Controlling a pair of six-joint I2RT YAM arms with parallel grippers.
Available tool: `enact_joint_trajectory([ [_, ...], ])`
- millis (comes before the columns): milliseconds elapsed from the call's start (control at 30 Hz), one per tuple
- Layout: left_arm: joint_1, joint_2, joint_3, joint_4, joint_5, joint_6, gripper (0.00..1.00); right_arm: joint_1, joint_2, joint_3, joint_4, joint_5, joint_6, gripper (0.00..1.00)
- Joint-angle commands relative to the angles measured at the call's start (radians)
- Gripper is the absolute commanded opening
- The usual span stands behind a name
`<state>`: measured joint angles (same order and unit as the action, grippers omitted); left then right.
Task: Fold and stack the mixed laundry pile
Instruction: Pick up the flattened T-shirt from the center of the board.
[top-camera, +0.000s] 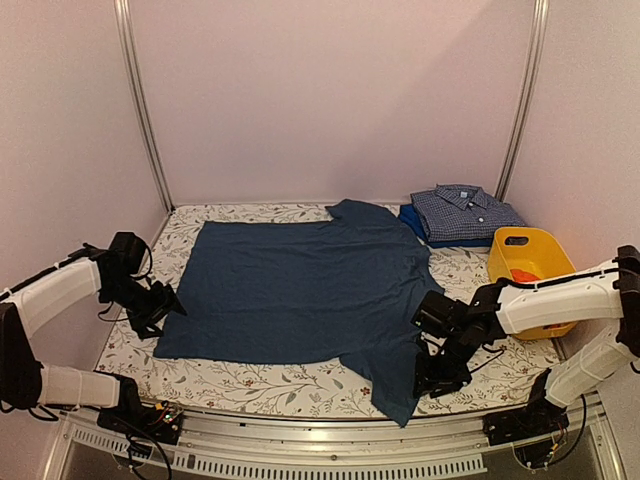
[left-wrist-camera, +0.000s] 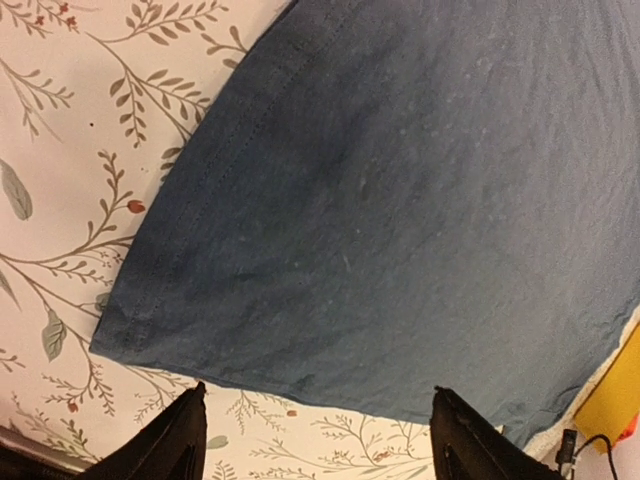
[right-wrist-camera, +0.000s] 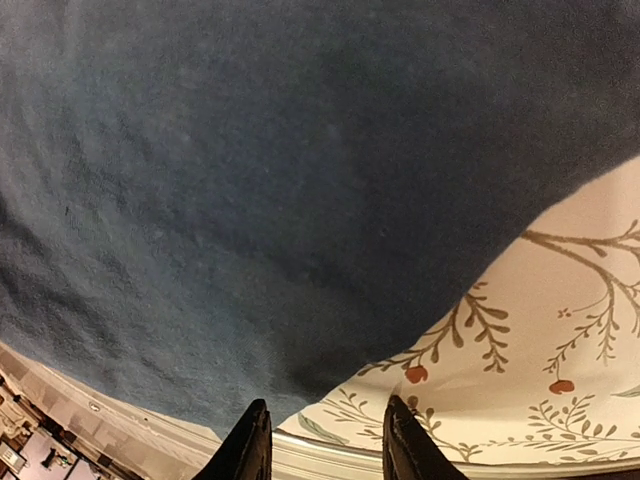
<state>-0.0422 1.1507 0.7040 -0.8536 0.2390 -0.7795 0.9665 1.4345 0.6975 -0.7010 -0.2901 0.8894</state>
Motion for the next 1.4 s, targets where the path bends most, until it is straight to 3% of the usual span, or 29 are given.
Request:
enact_joint_trajectory([
  [0,-0.002,0.010,-0.002,-0.018,-0.038,-0.005,0.77,0.016,0.034,-0.002,0.013,0.054,0.044,0.36],
  [233,0.019,0.007,-0.041,-0.020,-0.050,-0.001,0.76,0.036,0.056,-0.029,0.087,0.032,0.105,0.33],
  [400,0.028,0.001,-0.047,-0.023,-0.058,0.000,0.76,0.088,0.115,0.015,0.053,0.055,0.108,0.31],
  [500,0.031,-0.005,-0.056,-0.024,-0.056,0.001,0.76,0.105,0.151,0.010,0.044,0.061,0.117,0.22],
  [633,0.036,-0.022,-0.084,-0.040,-0.041,0.015,0.73,0.104,0.120,0.019,0.012,0.084,0.139,0.00],
  [967,0.041,0.046,-0.103,-0.045,-0.055,-0.035,0.54,0.065,0.006,0.083,-0.062,0.137,0.127,0.00],
  [1367,0.108,0.049,-0.118,-0.059,-0.188,-0.163,0.50,0.001,-0.009,0.097,-0.063,0.138,0.068,0.00],
])
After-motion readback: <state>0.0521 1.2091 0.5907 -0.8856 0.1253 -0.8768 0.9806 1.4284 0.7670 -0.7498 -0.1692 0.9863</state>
